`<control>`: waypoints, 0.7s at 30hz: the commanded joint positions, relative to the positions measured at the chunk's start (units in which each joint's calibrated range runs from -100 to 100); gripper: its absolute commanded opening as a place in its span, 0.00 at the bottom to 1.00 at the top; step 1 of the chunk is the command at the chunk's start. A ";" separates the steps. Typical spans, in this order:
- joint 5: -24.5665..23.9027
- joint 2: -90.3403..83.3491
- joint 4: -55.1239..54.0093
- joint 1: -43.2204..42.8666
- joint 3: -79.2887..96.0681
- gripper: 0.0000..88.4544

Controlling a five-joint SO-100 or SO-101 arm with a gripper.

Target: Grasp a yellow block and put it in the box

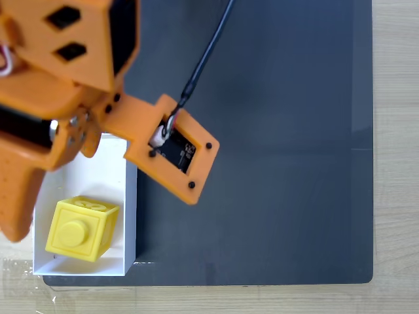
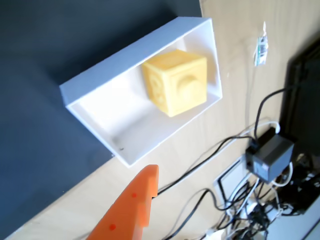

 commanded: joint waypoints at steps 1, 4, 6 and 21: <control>-0.77 -15.68 1.17 -1.57 11.58 0.22; -0.72 -27.29 -0.05 -3.59 25.06 0.05; -0.77 -34.92 -3.37 -5.70 36.18 0.01; 3.43 -94.32 -20.56 -12.51 115.79 0.02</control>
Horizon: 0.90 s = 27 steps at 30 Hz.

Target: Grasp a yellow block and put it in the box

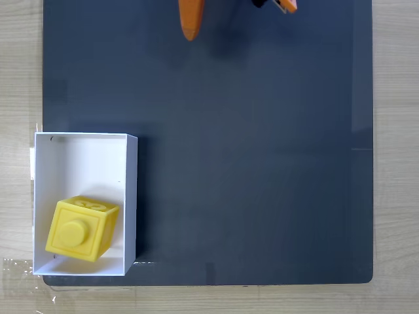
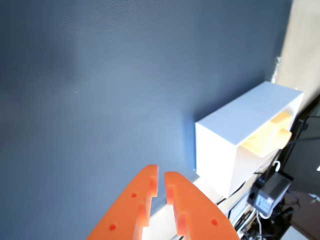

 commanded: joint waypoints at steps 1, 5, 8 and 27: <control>1.00 -11.57 -0.74 -0.56 10.46 0.02; 1.00 -18.01 -0.65 -1.15 18.15 0.02; 0.89 -21.32 0.57 -1.65 19.23 0.02; 0.84 -21.40 0.57 -2.24 19.14 0.02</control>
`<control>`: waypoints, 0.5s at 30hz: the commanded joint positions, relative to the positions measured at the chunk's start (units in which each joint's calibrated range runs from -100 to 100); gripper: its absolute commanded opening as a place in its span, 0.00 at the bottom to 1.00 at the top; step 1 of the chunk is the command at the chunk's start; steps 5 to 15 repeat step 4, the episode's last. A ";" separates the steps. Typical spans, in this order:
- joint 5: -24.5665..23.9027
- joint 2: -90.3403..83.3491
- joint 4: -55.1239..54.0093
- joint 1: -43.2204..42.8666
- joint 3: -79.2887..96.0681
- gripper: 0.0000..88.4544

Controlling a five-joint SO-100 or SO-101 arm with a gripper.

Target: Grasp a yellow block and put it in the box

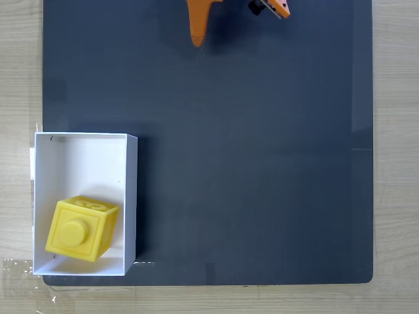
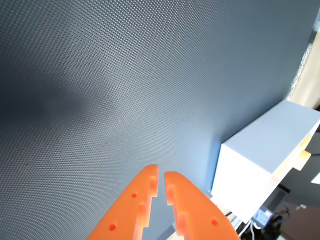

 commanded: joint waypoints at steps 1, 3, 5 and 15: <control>0.05 -0.42 -0.12 0.37 -0.19 0.02; 0.05 -0.42 -0.12 0.37 -0.19 0.02; 0.05 -0.42 -0.12 0.37 -0.19 0.02; 0.05 -0.42 -0.12 0.37 -0.19 0.02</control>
